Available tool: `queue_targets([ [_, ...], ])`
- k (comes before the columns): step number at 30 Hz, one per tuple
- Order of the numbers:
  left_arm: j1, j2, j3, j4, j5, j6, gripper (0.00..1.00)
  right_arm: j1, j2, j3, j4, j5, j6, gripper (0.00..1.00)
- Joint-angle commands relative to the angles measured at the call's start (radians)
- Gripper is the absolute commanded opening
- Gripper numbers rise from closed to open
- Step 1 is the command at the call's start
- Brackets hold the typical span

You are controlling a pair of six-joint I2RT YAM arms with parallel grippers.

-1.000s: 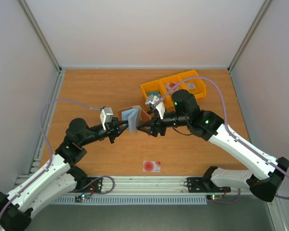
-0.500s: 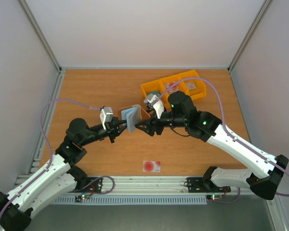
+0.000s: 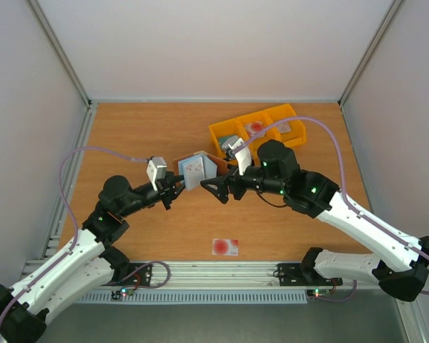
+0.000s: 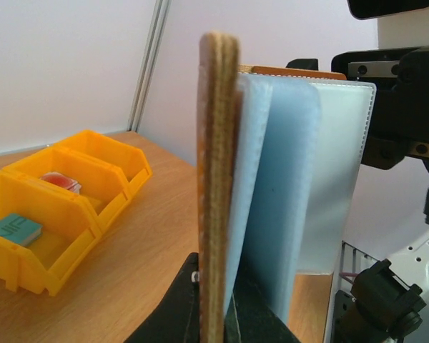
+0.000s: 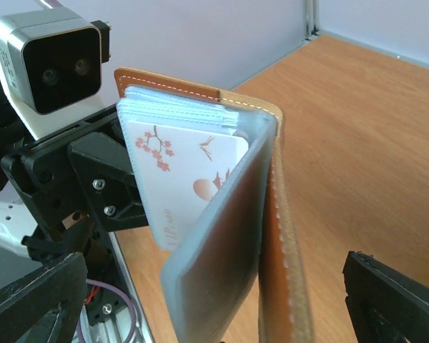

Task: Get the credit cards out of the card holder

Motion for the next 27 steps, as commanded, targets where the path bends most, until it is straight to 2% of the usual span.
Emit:
queue_targets([
  [1,-0.001,-0.013,-0.01,0.041,-0.016,0.018,0.0,0.038,0.003,-0.01,0.047,0.119,0.044,0.99],
  [3,-0.001,-0.017,-0.01,0.041,-0.013,0.016,0.0,0.04,0.006,-0.015,0.058,0.152,0.052,0.95],
  [4,0.0,-0.021,-0.01,0.041,-0.009,0.015,0.0,0.04,0.006,-0.02,0.058,0.161,0.047,0.88],
  [5,0.0,-0.022,-0.011,0.041,-0.003,0.014,0.0,0.04,0.004,-0.022,0.055,0.17,0.037,0.8],
  [6,0.0,-0.025,-0.012,0.042,0.003,0.012,0.0,0.04,0.0,-0.029,0.055,0.178,0.026,0.64],
  [7,0.0,-0.027,-0.015,0.043,0.008,0.01,0.0,0.039,-0.008,-0.037,0.054,0.183,0.014,0.54],
  [11,0.0,-0.027,-0.027,0.058,0.021,-0.032,0.0,0.035,-0.019,-0.041,0.028,0.149,-0.029,0.26],
  [13,0.0,-0.025,-0.034,0.072,0.036,-0.073,0.0,0.032,-0.009,-0.022,-0.025,0.151,-0.043,0.06],
  [14,0.0,-0.026,-0.035,0.078,0.047,-0.082,0.0,0.03,-0.008,-0.016,-0.047,0.159,-0.045,0.02],
  [18,0.0,-0.036,-0.04,0.104,0.118,-0.1,0.0,-0.009,-0.029,-0.014,-0.084,0.097,-0.065,0.01],
  [19,0.0,-0.041,-0.041,0.098,0.123,-0.1,0.03,-0.03,-0.035,-0.01,-0.096,0.065,-0.065,0.01],
  [21,0.0,-0.052,-0.042,0.068,0.099,-0.094,0.31,-0.088,-0.048,0.008,-0.129,-0.013,-0.061,0.01],
  [24,0.001,-0.049,-0.043,0.058,0.102,-0.064,0.39,-0.165,-0.038,0.052,-0.201,-0.127,-0.057,0.01],
  [27,0.0,-0.039,-0.043,0.08,0.135,-0.048,0.49,-0.181,-0.007,0.108,-0.275,-0.164,-0.078,0.01],
])
